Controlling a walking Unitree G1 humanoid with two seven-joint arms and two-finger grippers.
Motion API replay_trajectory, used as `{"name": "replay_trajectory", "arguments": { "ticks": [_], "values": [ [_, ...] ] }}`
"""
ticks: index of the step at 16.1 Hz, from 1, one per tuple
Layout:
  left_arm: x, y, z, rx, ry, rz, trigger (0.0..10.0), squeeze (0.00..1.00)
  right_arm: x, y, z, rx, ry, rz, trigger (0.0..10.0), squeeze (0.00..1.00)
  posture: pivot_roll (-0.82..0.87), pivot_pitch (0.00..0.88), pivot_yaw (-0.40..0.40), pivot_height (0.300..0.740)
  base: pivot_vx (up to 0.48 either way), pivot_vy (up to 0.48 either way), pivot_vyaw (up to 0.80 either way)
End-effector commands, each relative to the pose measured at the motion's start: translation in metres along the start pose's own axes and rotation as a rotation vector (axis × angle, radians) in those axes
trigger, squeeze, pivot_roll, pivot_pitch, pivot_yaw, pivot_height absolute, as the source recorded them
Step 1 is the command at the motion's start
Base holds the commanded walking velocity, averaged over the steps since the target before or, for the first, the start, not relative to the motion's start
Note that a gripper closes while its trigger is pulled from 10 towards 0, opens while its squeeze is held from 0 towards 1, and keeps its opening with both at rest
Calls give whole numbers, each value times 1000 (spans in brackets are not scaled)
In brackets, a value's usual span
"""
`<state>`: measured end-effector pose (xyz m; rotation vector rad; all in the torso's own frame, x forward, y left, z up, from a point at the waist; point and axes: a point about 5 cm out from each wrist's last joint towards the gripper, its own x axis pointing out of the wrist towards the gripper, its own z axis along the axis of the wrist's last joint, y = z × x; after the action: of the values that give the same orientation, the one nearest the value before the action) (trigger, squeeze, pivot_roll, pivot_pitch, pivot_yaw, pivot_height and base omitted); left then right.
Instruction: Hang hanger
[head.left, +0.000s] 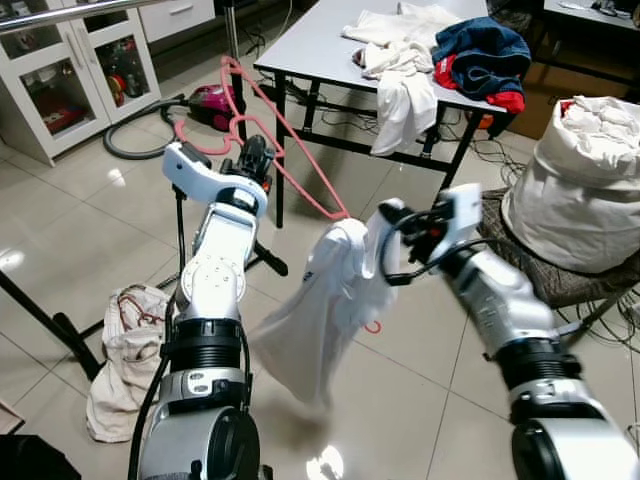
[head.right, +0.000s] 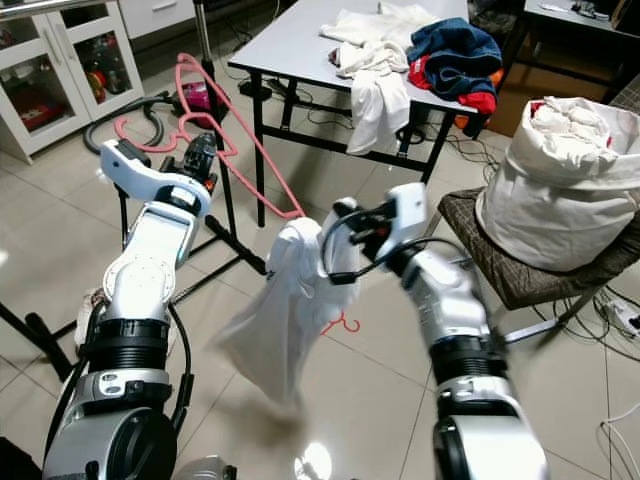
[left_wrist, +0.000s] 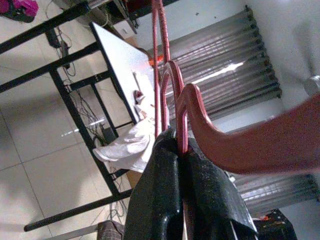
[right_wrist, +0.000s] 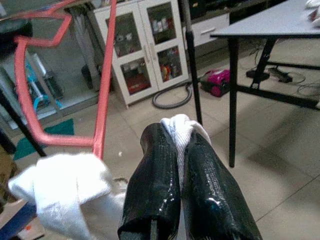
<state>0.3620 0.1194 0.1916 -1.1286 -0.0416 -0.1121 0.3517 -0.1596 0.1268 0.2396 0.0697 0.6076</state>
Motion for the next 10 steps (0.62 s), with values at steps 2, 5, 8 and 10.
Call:
{"name": "replay_trajectory", "arguments": {
  "ticks": [2,5,8,10],
  "values": [
    [-5,-5,-31,-82,60,4,10000,0,3,-12,5,-60,-15,-83,10000,0,54,0,-42,740,0,0,0],
    [-5,-12,-33,-96,69,-19,10000,0,8,-12,-3,-74,24,-113,10000,0,53,0,-39,740,0,0,0],
    [-5,-26,-37,-125,86,-69,10000,0,17,-6,-15,-40,82,-118,10000,0,60,0,-41,740,0,0,0],
    [-6,-31,-39,-138,95,-84,10000,0,24,2,-19,-37,99,-99,10000,0,64,0,-42,740,0,0,0]
  ]
}}
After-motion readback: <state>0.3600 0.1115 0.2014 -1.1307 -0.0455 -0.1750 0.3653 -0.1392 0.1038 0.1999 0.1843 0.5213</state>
